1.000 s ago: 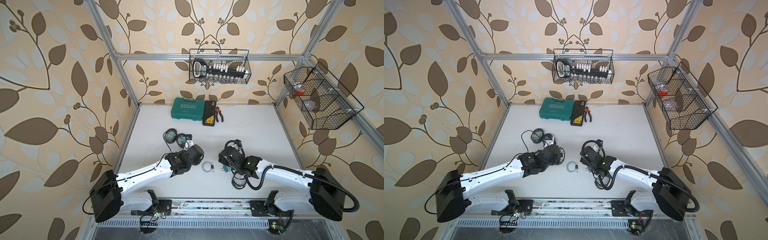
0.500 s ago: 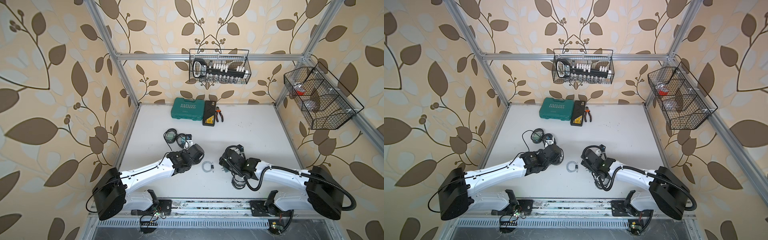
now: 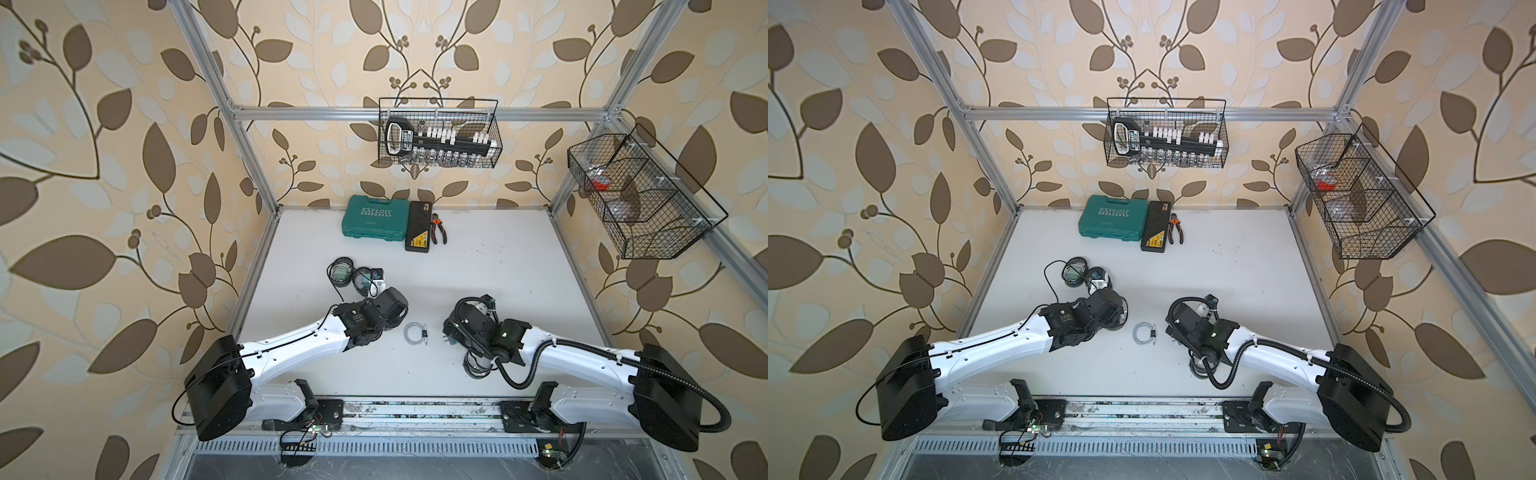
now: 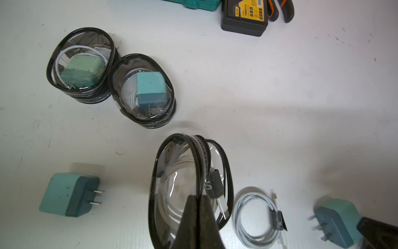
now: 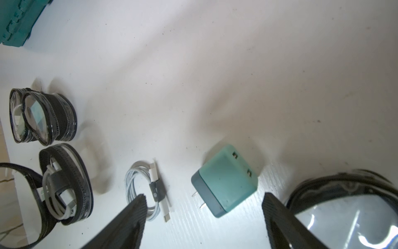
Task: Pack away charging kits
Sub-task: Pick up the plug from the center of the board.
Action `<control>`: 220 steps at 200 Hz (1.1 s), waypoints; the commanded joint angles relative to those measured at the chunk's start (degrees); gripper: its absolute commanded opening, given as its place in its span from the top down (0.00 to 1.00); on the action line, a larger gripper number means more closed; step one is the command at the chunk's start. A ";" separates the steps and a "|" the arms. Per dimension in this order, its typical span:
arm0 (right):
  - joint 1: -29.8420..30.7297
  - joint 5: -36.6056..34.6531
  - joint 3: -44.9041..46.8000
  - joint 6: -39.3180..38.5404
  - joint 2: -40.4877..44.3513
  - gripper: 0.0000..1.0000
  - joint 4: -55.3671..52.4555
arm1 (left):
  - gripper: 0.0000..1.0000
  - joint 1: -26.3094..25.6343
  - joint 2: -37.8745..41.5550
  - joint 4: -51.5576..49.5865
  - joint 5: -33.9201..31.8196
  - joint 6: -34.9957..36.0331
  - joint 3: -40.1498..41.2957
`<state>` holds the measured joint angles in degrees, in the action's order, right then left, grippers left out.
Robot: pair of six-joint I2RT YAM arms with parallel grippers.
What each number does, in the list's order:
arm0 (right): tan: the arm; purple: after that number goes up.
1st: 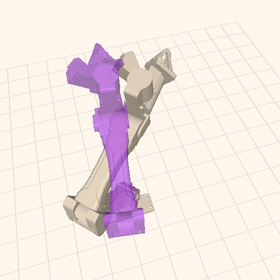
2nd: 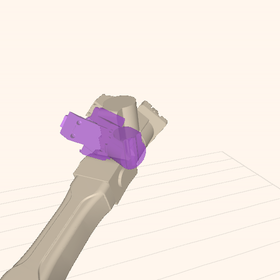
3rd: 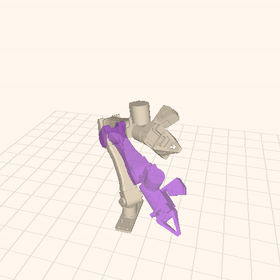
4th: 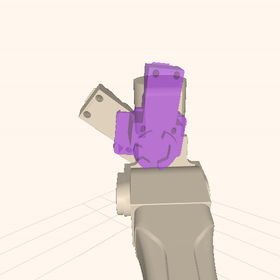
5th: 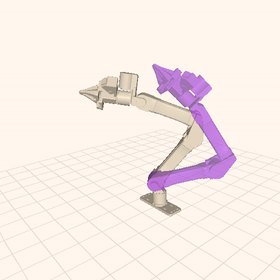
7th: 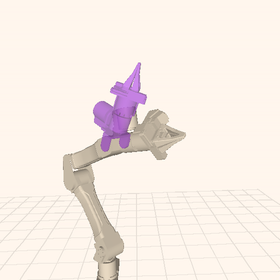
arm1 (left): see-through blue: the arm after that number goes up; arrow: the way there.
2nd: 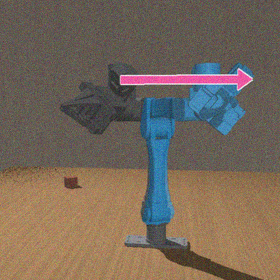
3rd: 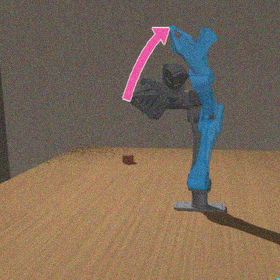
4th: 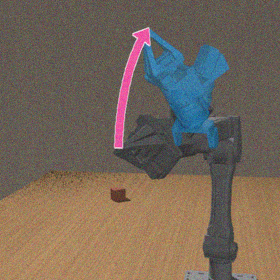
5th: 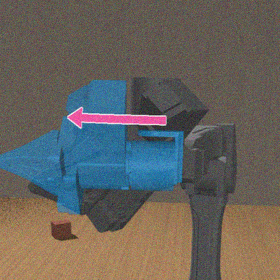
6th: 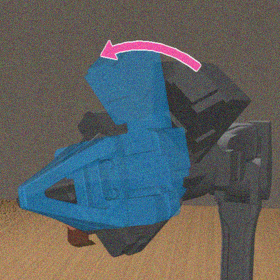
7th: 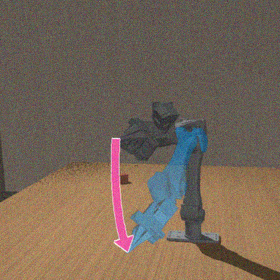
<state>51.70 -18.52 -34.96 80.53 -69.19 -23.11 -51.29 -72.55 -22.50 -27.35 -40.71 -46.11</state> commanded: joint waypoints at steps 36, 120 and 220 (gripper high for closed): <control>1.95 -0.66 2.57 5.17 -0.45 0.16 1.18 | 1.00 0.57 0.57 0.83 0.94 -0.35 -0.83; -0.33 0.97 -4.95 -4.50 -14.01 0.20 5.70 | 1.00 0.57 0.16 1.66 0.88 0.01 -0.39; 1.02 2.66 -11.19 -16.27 -22.42 0.36 7.13 | 1.00 1.01 -0.79 2.27 1.61 -0.16 -0.13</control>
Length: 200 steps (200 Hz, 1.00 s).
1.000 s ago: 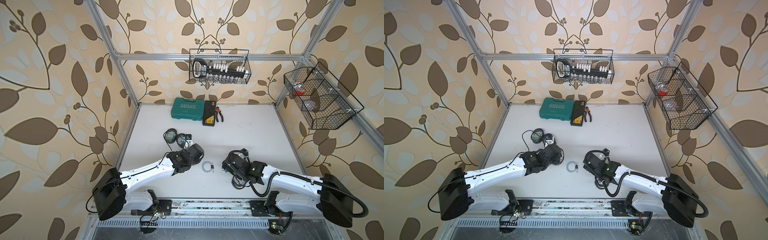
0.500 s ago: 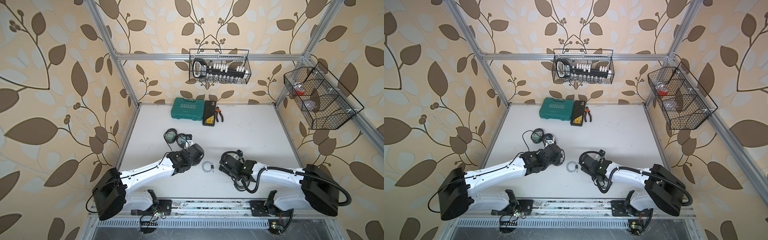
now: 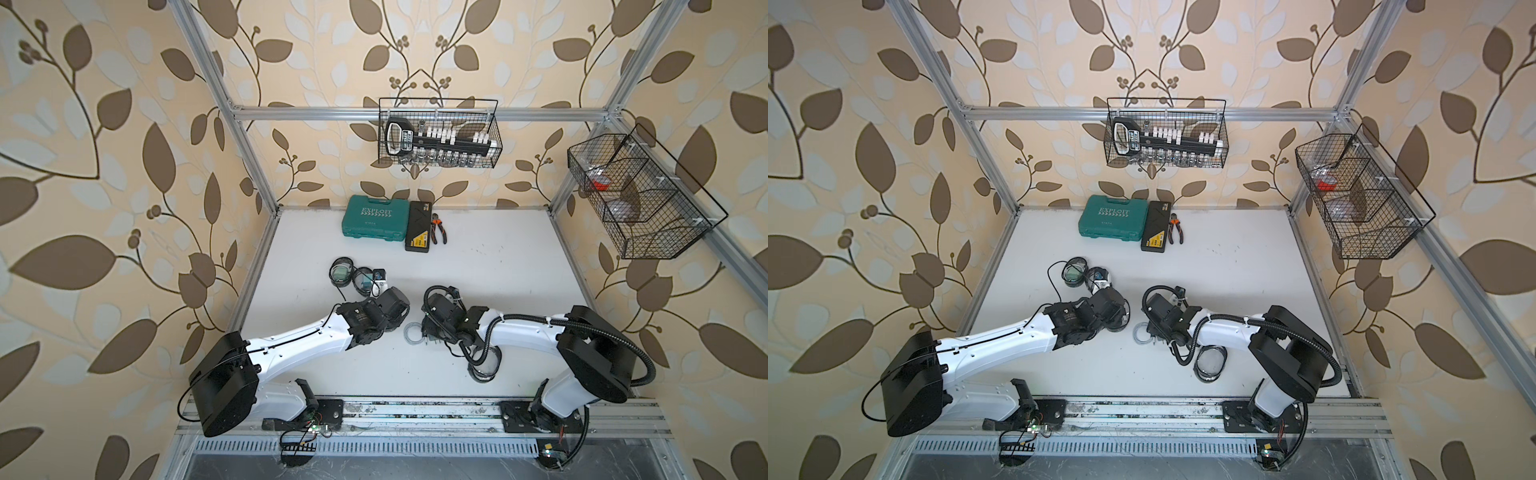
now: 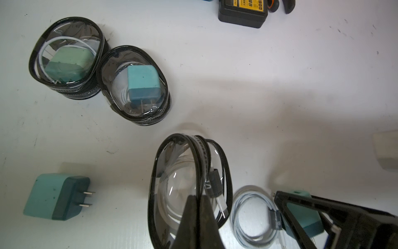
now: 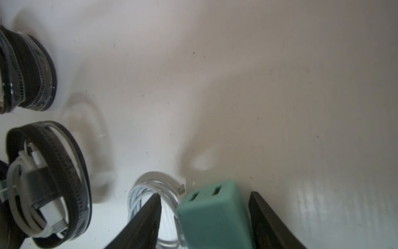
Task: Pack away charging kits
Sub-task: Pick up the plug from the center of the board.
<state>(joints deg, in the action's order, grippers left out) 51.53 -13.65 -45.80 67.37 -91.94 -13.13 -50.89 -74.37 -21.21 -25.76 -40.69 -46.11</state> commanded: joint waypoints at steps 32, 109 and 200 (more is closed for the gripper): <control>5.32 -8.00 -1.93 -5.54 0.06 0.37 -7.01 | 1.00 0.70 1.99 0.97 0.36 -0.20 0.14; 8.27 -13.33 -1.81 -4.85 -1.80 0.46 -10.15 | 1.00 0.69 1.74 1.21 0.76 -0.26 0.16; 5.15 -11.00 0.18 -8.31 3.54 0.41 -5.53 | 1.00 0.80 0.79 1.25 1.29 -0.22 -0.30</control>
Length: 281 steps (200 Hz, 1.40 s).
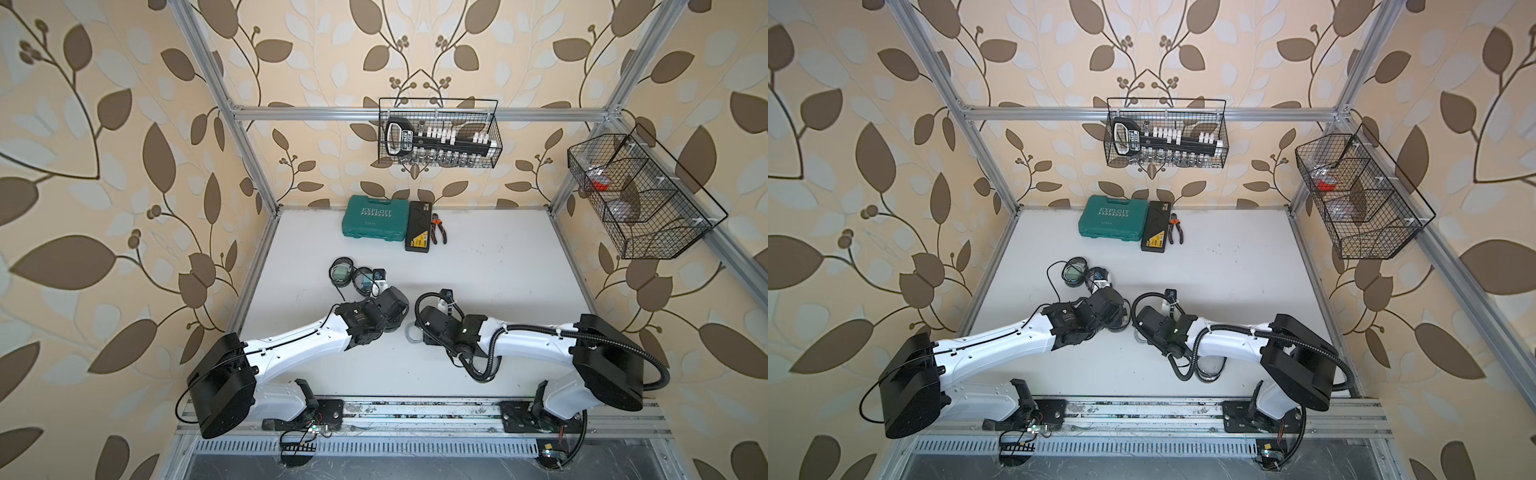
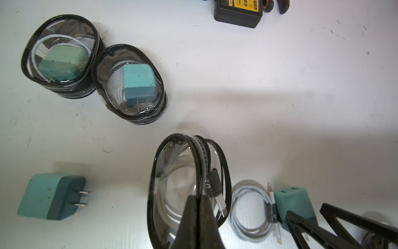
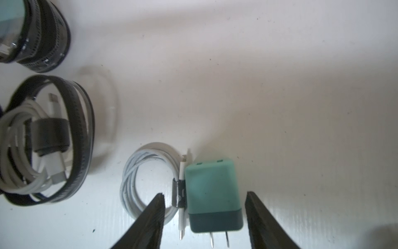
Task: Pack away charging kits
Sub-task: Pick up the plug from the center of the board.
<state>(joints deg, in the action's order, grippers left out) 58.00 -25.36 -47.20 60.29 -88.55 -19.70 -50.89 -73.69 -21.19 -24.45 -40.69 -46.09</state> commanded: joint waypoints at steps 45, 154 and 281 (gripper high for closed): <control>-2.96 3.70 2.34 -2.19 -2.55 0.44 3.39 | 1.00 0.80 0.57 1.19 -0.06 -0.18 -0.15; -3.55 3.27 3.01 -1.28 -3.71 0.63 2.79 | 1.00 2.79 -0.13 4.47 7.09 2.17 -1.12; -9.37 9.26 1.88 -14.58 12.02 0.76 16.60 | 1.00 4.22 -16.89 16.53 15.86 6.68 -12.18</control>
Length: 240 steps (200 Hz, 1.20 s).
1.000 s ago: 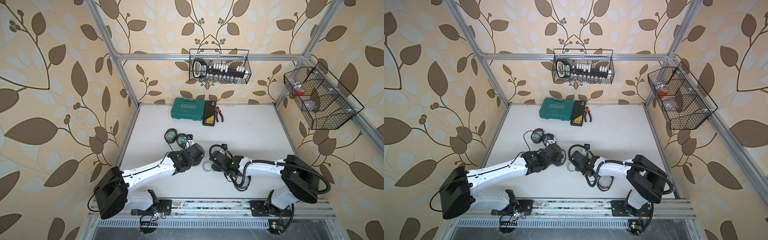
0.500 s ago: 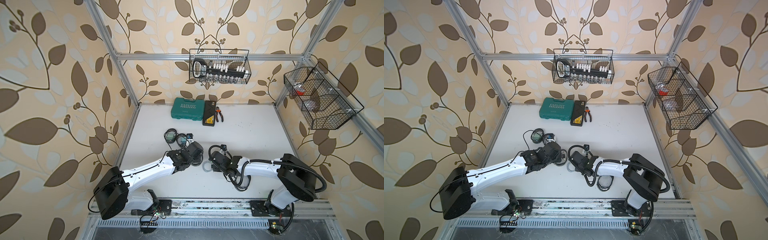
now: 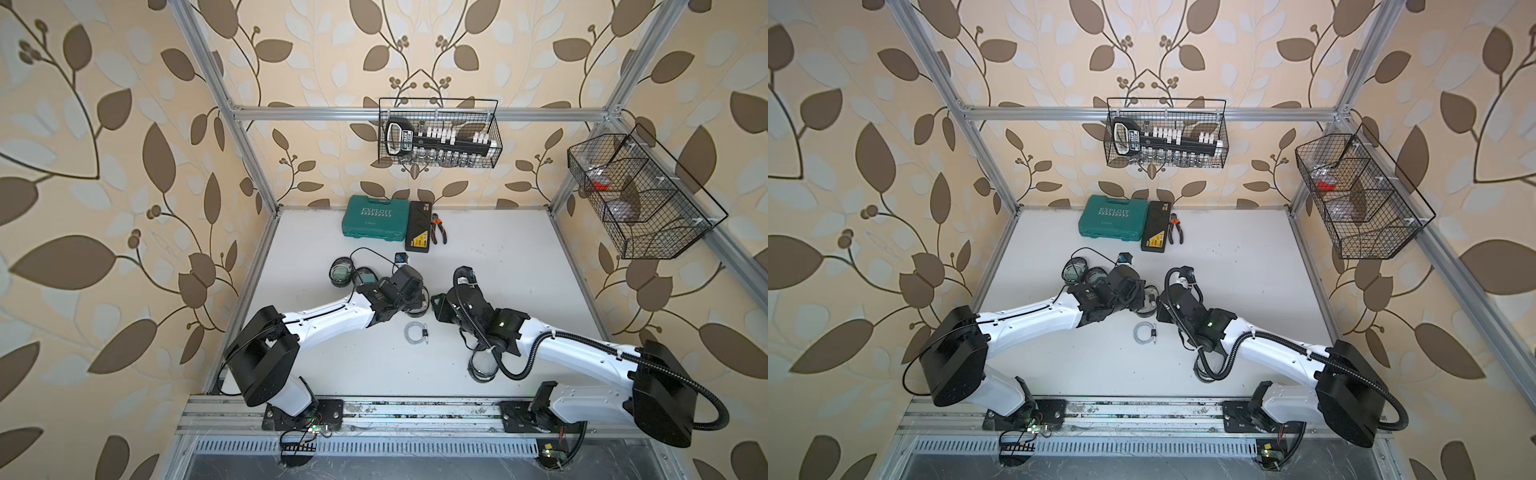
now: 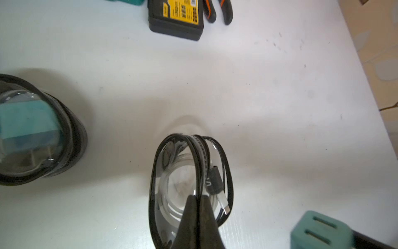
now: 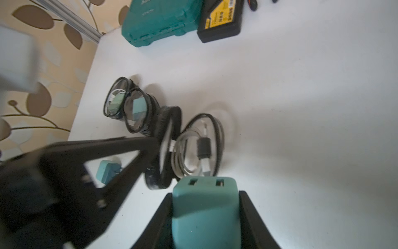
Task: Pack away charging kits
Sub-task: Pick up the plug from the center of the board, then place the plug in the storage bag.
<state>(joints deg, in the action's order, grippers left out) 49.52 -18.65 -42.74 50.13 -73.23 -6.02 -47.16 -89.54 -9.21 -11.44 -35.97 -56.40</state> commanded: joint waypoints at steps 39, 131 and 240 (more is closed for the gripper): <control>-7.35 8.42 -1.32 -5.07 -6.97 0.79 7.51 | 1.00 0.70 -1.72 8.89 6.66 2.02 -0.74; -9.70 11.73 1.71 -5.07 -12.25 0.82 13.52 | 1.00 0.69 1.70 17.67 12.00 1.07 4.92; -9.71 12.48 1.00 -4.25 -17.68 0.84 15.49 | 1.00 0.78 1.66 24.18 14.75 -0.11 7.93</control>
<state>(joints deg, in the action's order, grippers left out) 39.72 -6.57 -41.54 45.58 -90.02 7.99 -46.76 -88.92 10.46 1.41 -35.07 -48.97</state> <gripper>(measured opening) 0.394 0.048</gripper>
